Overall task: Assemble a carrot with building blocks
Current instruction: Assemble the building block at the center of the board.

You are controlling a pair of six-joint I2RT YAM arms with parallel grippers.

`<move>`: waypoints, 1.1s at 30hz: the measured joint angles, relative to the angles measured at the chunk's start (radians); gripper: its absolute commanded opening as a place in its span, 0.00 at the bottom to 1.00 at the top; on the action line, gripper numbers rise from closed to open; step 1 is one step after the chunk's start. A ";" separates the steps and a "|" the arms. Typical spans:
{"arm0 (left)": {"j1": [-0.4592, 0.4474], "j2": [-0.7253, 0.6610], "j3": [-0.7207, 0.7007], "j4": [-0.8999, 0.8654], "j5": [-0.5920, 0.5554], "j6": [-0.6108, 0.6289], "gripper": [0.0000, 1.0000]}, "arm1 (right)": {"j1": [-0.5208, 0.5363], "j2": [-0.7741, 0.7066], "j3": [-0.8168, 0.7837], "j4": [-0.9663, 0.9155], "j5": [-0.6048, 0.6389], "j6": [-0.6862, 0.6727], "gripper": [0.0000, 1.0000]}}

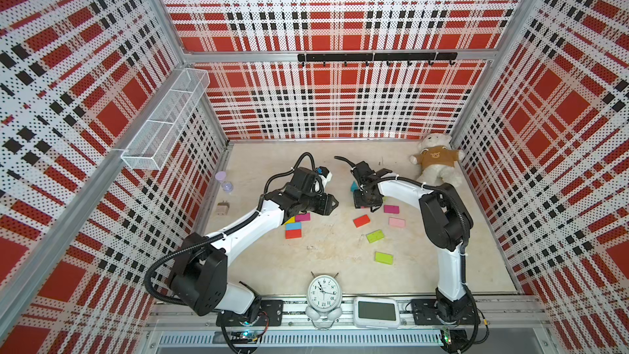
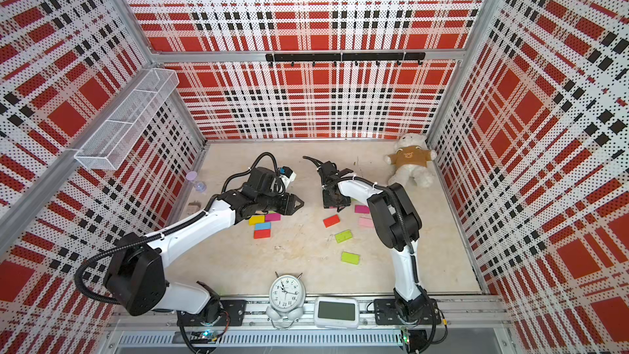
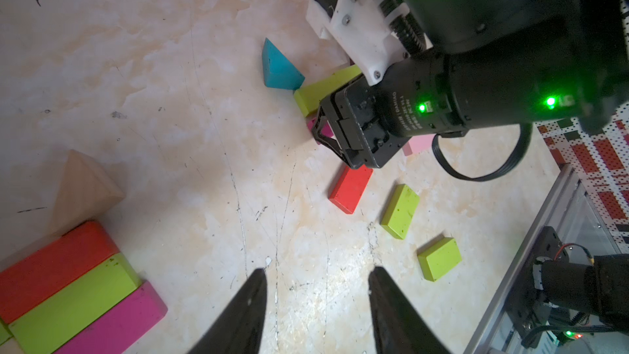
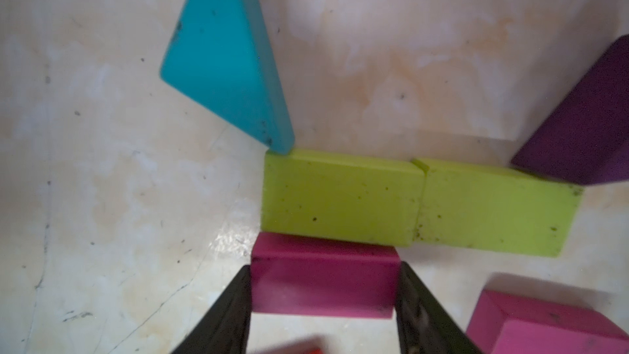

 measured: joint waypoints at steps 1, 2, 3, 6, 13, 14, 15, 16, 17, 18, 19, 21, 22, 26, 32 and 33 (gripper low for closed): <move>0.000 0.000 0.000 0.000 0.000 0.000 0.52 | 0.000 0.002 0.002 0.000 0.000 0.002 0.57; 0.000 0.000 0.000 0.000 0.000 0.000 0.52 | 0.000 0.002 0.003 0.000 0.000 0.002 0.57; 0.000 0.000 0.000 0.000 0.000 0.000 0.52 | 0.000 0.003 0.005 -0.002 0.000 0.002 0.57; 0.000 0.000 0.000 0.001 0.001 0.000 0.52 | 0.000 0.008 0.013 -0.005 0.000 0.002 0.57; 0.001 0.000 0.000 0.002 0.008 0.000 0.52 | 0.000 0.010 0.016 -0.006 0.002 0.015 0.57; 0.001 0.000 0.000 0.003 0.009 0.000 0.52 | 0.000 0.010 0.016 -0.006 0.003 0.018 0.57; 0.001 0.001 0.000 0.003 0.011 0.000 0.52 | 0.000 0.010 0.016 -0.006 0.003 0.021 0.57; 0.001 0.001 0.000 0.003 0.012 0.000 0.52 | 0.000 0.011 0.016 -0.006 0.003 0.025 0.57; 0.002 0.002 0.000 0.004 0.013 0.000 0.52 | 0.000 0.011 0.017 -0.006 0.003 0.026 0.57; 0.003 0.002 0.000 0.005 0.013 0.000 0.52 | 0.000 0.011 0.017 -0.006 0.004 0.029 0.57; 0.004 0.003 0.000 0.005 0.013 0.000 0.52 | 0.000 0.011 0.018 -0.007 0.004 0.029 0.58; 0.006 0.004 0.000 0.005 0.013 0.000 0.52 | 0.000 0.013 0.019 -0.008 0.005 0.031 0.58; 0.006 0.004 0.000 0.005 0.013 0.000 0.52 | 0.000 0.013 0.020 -0.009 0.006 0.032 0.58; 0.006 0.004 0.000 0.005 0.015 0.000 0.52 | 0.000 0.014 0.022 -0.011 0.006 0.032 0.58; 0.006 0.004 0.000 0.005 0.016 0.000 0.52 | 0.000 0.015 0.024 -0.014 0.006 0.033 0.59; 0.006 0.004 0.000 0.005 0.016 0.000 0.52 | 0.000 0.015 0.025 -0.015 0.006 0.033 0.59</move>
